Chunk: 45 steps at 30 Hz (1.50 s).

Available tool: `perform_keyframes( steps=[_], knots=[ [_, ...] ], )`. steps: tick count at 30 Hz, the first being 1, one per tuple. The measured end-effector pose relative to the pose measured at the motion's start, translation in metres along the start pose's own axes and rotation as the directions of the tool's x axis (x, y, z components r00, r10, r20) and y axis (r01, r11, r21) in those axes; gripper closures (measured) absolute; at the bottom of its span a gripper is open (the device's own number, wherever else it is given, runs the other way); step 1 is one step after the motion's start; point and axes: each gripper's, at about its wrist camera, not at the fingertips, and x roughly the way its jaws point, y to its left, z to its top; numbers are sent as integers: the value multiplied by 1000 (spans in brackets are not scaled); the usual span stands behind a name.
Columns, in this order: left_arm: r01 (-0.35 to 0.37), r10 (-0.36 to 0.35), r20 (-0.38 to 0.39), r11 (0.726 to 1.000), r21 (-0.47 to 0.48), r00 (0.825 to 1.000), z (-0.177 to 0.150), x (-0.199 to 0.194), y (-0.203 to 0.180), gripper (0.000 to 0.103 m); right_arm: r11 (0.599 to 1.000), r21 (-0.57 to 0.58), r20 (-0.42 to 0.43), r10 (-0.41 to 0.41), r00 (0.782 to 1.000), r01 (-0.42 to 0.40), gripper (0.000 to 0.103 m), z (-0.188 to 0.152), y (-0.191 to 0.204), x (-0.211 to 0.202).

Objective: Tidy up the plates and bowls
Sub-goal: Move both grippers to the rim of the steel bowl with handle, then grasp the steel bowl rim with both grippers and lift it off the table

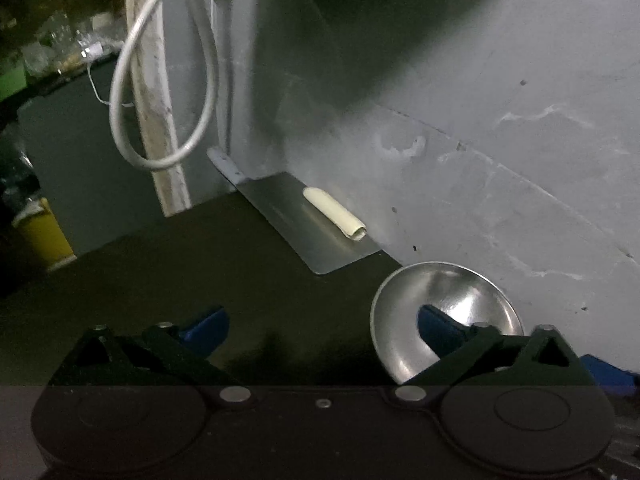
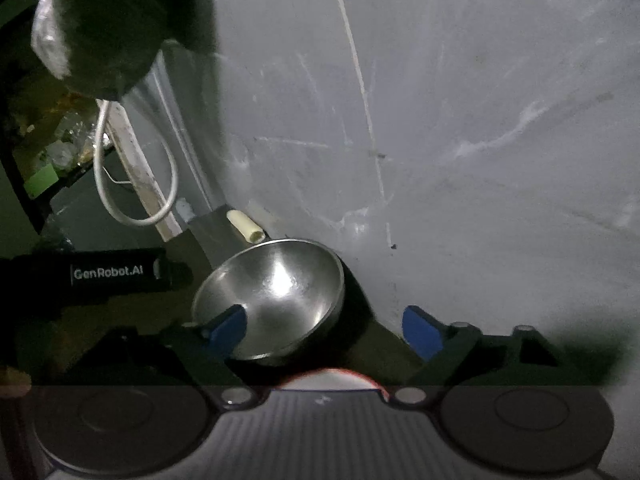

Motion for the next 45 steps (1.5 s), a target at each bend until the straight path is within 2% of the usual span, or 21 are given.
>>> perform_keyframes(
  steps=[7,10,11,13,15,16,18,19,20,23,28,36,40,45],
  knots=[
    [74,-78,-79,996,-55,994,-5,28,1,31,1000,-24,-45,-10,999,9,26,-2,2,27],
    [111,-118,-105,992,-65,987,-9,34,-2,45,999,-36,-60,-9,998,7,34,-4,4,32],
    [124,-130,-117,990,-63,985,-10,36,-4,52,999,-39,-64,-10,998,8,38,-4,4,34],
    [139,-146,-130,989,-59,981,-11,38,-7,60,999,-41,-70,-3,998,0,46,-5,5,36],
    [155,-163,-138,986,-63,977,-12,40,-9,69,999,-29,-66,13,998,-15,66,-6,3,35],
    [169,-177,-137,983,-70,974,-12,41,-9,76,999,-21,-61,23,998,-24,69,-6,2,35],
    [155,-163,-131,985,-75,978,-13,41,-11,81,1000,-23,-54,11,998,-12,70,-6,3,35],
    [143,-152,-128,987,-77,980,-13,39,-11,86,1000,-23,-54,9,998,-10,72,-6,4,35],
    [135,-144,-121,987,-85,982,-14,37,-10,88,1000,-24,-53,5,999,-6,76,-6,4,35],
    [145,-153,-87,985,-94,984,-14,21,-7,89,999,-33,-34,22,999,-23,78,-5,3,26],
    [142,-143,-12,986,-85,990,-10,-15,-6,90,996,-63,48,67,997,-64,79,2,10,-5],
    [146,-136,111,985,-88,984,-11,-96,-6,92,984,-120,163,148,976,-129,83,16,22,-76],
    [162,-151,134,984,-72,979,-21,-139,-4,91,969,-169,155,204,967,-177,83,15,21,-117],
    [210,-206,85,977,-45,975,-52,-187,-3,90,940,-218,74,285,956,-263,83,-1,10,-161]
  ],
)
